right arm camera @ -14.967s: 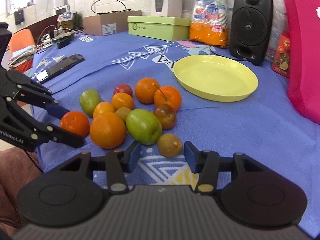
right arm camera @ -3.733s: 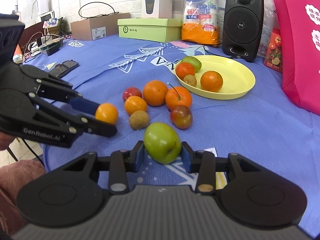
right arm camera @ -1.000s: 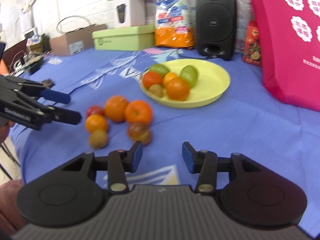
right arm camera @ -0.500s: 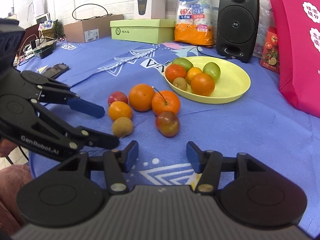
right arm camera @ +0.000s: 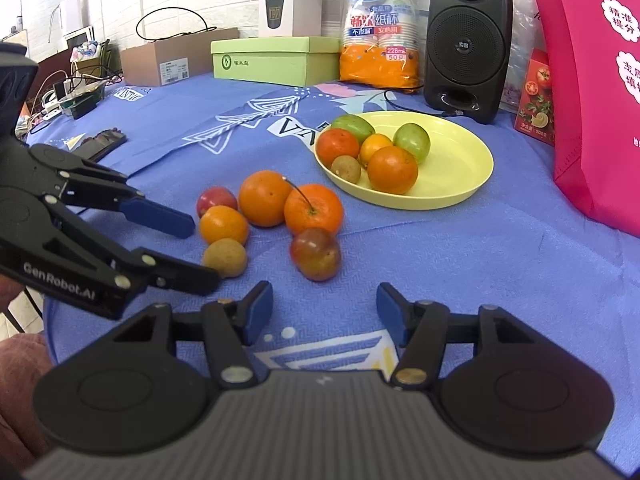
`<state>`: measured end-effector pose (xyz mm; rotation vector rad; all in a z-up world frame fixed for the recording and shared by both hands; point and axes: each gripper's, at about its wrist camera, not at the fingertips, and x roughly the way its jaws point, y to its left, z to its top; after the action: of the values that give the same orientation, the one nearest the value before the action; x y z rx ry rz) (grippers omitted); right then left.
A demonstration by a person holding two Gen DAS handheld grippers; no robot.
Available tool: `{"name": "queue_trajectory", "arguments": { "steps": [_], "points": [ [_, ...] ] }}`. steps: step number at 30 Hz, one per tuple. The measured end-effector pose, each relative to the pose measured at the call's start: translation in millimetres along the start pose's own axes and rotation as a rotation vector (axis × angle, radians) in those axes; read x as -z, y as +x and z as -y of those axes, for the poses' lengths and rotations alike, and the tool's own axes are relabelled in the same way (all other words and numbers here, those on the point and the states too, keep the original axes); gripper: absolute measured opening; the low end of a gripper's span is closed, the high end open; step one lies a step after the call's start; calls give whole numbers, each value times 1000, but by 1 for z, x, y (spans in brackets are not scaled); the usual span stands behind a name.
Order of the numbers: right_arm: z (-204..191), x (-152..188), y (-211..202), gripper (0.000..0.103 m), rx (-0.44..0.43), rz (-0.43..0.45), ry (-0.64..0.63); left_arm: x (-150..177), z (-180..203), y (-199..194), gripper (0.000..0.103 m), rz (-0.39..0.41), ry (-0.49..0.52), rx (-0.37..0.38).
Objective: Organize fruits
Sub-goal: 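Reach the left tool toward a red tomato while the right tool approaches a small yellow fruit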
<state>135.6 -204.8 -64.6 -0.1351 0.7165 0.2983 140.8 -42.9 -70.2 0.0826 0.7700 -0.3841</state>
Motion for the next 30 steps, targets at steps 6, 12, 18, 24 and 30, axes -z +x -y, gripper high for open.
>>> {"name": "queue_trajectory", "arguments": {
  "steps": [6,12,18,24,30],
  "points": [
    [1,1,1,59,-2,-1,-3,-1,-17,2,59,0,-17,-53],
    [-1,-4,7,59,-5,-5,-14,-9,-16,12,60,15,33,-63],
    [-2,-8,11,59,-12,-9,-29,-13,-14,22,63,32,87,-54],
    [-3,-12,15,59,-21,-9,-40,-16,-18,27,60,37,77,-27],
    [-4,-18,24,58,-28,-6,-46,-14,-16,25,43,38,81,1]
  ]
}}
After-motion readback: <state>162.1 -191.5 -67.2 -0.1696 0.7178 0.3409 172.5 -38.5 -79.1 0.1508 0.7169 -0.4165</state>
